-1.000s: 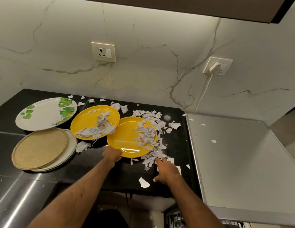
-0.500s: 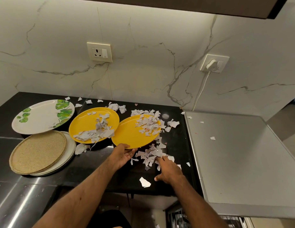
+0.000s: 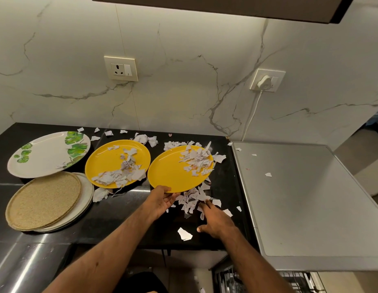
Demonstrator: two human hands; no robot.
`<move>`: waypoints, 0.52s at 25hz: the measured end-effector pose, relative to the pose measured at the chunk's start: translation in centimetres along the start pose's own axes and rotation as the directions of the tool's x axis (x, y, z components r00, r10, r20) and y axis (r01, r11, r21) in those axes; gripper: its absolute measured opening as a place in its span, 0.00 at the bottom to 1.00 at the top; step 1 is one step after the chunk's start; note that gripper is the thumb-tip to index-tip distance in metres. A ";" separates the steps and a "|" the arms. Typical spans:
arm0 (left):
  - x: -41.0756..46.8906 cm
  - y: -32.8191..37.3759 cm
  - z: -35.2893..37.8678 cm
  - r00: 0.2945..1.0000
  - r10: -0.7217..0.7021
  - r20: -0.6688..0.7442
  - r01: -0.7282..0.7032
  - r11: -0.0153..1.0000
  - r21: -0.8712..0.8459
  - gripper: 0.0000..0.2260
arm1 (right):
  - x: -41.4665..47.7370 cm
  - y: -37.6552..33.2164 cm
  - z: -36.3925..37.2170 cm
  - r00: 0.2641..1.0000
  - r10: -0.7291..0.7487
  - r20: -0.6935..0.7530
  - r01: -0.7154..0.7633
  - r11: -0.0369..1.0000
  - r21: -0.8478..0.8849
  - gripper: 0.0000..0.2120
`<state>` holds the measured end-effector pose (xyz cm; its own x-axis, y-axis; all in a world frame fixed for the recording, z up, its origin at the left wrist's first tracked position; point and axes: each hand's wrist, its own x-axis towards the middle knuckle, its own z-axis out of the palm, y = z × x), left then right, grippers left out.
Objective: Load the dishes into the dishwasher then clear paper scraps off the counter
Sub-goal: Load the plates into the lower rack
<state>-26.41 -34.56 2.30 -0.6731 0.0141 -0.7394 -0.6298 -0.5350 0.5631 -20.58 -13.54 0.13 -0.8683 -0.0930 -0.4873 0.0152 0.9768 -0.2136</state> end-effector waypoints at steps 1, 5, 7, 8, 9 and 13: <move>-0.1 0.2 0.2 1.000 0.011 -0.005 -0.011 1.000 0.010 0.14 | 0.0 0.1 0.1 1.000 -0.003 -0.003 0.003 1.000 -0.003 0.47; -0.3 1.7 0.5 0.983 0.171 -0.062 -0.169 0.985 0.034 0.14 | -0.1 0.4 0.2 1.000 -0.026 -0.003 0.026 1.000 0.002 0.47; -0.6 2.7 0.2 0.962 0.255 -0.092 -0.254 0.967 0.021 0.12 | -0.5 0.7 0.1 0.999 -0.046 -0.008 0.046 0.999 0.003 0.45; -0.7 3.1 -0.1 0.952 0.284 -0.115 -0.284 0.959 0.010 0.11 | -0.7 0.9 0.1 0.995 -0.072 -0.070 0.072 0.997 -0.004 0.42; -0.8 3.5 -0.5 0.941 0.307 -0.143 -0.308 0.951 0.013 0.11 | -1.0 1.0 0.1 0.978 -0.105 -0.178 0.108 0.994 0.008 0.37; -0.6 4.7 -2.3 0.829 0.508 -0.235 -0.452 0.855 0.255 0.18 | -2.0 -1.1 -1.2 0.803 -0.212 -0.557 0.374 0.907 0.194 0.29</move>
<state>-28.08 -39.05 4.58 -0.7867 -0.4587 -0.4133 -0.3328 -0.2487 0.9096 -19.43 -14.23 2.35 -0.9767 -0.1739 0.1256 -0.2143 0.8139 -0.5400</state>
